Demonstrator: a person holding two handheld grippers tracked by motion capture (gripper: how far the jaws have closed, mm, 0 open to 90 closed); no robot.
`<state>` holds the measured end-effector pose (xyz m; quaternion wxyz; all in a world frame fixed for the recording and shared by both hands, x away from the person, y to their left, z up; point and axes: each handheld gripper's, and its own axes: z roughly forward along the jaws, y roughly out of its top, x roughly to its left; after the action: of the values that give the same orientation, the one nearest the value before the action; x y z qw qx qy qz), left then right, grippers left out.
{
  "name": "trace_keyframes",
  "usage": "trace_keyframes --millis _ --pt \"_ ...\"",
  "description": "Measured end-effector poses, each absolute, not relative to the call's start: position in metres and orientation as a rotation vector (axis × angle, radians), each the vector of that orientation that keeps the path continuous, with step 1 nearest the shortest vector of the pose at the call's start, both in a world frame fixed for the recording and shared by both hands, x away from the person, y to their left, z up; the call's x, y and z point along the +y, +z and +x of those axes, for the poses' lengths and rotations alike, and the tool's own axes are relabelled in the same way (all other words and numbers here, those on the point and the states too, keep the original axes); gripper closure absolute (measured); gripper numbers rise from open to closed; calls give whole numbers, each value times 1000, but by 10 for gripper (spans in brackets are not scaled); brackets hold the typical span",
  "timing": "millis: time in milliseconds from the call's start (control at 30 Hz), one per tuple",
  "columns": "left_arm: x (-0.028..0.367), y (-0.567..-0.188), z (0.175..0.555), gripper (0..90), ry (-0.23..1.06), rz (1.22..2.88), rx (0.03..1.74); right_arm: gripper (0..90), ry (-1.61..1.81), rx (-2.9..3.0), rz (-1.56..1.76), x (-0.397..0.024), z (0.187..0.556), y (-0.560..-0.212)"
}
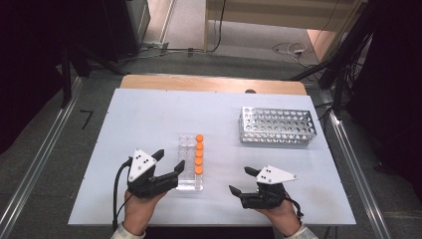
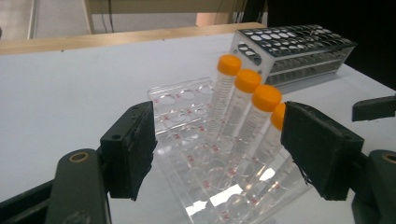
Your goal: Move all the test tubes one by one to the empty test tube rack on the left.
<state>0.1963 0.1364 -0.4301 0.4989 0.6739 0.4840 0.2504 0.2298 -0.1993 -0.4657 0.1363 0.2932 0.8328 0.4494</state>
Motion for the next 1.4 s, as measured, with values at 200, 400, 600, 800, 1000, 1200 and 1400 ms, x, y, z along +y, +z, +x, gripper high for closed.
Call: trace_keyframes --millis 200,400,600,800,1000,1200,1400 --pt "149 -433 195 253 629 1612 1206 196 1305 2386 872 -205 232 -464" --pt "161 -435 193 238 649 1591 1232 196 1307 2374 891 -208 234 -463" --pt "173 -439 189 226 677 1573 1263 193 1305 2348 915 -214 236 -462" --pt "188 -444 185 215 706 1548 1306 192 1301 2307 956 -227 240 -460" --pt "202 -449 184 198 732 1524 1352 192 1293 2270 992 -239 242 -460" --pt "214 -453 185 189 745 1510 1388 192 1279 2231 1019 -250 243 -459" --pt "224 -458 186 181 755 1492 1429 192 1265 2195 1043 -262 243 -459"
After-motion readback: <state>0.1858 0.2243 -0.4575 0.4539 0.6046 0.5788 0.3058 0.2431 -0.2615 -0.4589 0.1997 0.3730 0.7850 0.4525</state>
